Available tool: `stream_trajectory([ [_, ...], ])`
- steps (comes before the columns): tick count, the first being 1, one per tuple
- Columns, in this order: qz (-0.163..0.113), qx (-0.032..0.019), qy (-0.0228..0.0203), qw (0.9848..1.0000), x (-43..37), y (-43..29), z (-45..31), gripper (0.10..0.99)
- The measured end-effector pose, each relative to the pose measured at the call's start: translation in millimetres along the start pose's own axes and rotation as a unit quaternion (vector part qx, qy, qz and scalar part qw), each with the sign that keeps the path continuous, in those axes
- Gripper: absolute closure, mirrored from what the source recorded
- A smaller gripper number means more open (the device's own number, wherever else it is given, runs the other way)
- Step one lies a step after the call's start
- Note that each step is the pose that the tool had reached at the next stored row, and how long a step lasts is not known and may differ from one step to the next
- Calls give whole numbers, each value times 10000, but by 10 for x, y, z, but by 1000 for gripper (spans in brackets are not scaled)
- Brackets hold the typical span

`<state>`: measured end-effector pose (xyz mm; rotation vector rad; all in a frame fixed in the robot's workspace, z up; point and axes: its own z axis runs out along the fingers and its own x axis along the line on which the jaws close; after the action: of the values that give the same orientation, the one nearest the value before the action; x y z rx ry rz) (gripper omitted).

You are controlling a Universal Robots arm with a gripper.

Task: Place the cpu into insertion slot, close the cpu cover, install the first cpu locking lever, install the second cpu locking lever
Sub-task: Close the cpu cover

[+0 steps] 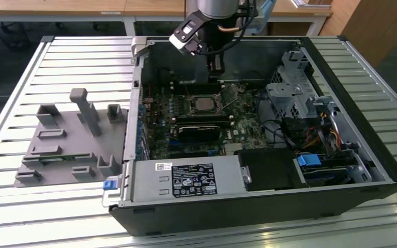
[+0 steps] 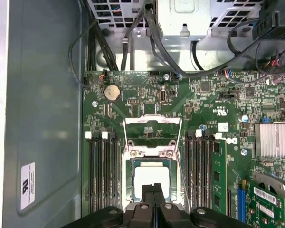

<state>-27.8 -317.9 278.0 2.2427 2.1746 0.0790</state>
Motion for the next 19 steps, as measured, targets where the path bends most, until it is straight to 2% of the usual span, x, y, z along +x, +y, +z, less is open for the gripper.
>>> stream_trajectory([
  [19,-4,0,0,10000,5,144,7,980],
])
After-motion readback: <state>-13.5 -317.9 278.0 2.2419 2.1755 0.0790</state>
